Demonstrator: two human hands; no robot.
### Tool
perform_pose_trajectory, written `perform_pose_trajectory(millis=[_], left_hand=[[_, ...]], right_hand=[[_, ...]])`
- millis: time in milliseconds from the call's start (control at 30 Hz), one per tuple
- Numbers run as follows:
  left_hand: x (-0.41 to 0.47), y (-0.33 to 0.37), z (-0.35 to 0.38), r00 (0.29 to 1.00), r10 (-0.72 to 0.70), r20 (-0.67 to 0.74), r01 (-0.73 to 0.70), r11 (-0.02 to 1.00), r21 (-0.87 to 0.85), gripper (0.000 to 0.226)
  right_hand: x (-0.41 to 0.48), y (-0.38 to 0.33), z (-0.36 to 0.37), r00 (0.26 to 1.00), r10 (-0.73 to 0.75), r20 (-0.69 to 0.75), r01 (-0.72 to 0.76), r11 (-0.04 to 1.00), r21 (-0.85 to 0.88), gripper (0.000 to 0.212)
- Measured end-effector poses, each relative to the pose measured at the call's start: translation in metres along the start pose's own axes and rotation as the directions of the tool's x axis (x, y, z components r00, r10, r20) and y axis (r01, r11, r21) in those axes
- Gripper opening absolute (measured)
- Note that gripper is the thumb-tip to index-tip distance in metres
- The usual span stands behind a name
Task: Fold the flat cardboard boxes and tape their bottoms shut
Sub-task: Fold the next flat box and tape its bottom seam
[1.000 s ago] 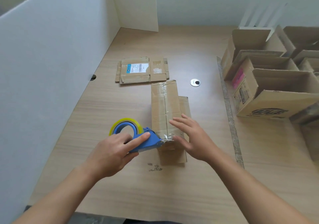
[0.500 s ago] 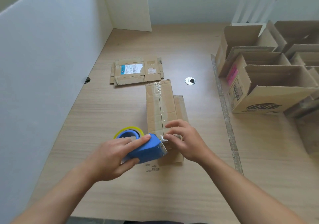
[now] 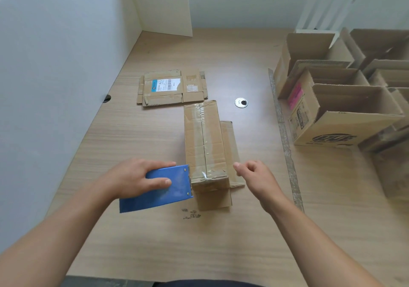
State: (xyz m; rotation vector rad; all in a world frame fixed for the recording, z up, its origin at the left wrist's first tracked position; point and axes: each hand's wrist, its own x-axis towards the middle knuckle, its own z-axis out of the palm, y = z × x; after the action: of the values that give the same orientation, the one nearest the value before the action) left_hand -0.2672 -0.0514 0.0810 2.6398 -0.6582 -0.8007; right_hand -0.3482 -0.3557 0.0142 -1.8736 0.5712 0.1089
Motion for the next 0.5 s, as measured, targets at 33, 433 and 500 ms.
perform_pose_trajectory(millis=[33, 433, 500], left_hand=[[0.004, 0.003, -0.002, 1.0, -0.009, 0.027, 0.009, 1.0, -0.013, 0.029], [0.035, 0.015, -0.002, 0.979, -0.059, 0.195, 0.076, 0.994, -0.082, 0.021], [0.038, 0.02, 0.0, 0.974, -0.063, 0.219, 0.083, 0.993, -0.087, 0.022]], right_hand=[[0.002, 0.002, 0.0, 1.0, 0.012, -0.009, -0.012, 1.0, -0.009, 0.039], [0.013, 0.03, 0.013, 0.987, 0.15, -0.054, -0.154, 0.984, -0.084, 0.034], [0.014, 0.036, 0.013, 0.977, 0.211, -0.003, -0.211, 0.976, -0.052, 0.035]])
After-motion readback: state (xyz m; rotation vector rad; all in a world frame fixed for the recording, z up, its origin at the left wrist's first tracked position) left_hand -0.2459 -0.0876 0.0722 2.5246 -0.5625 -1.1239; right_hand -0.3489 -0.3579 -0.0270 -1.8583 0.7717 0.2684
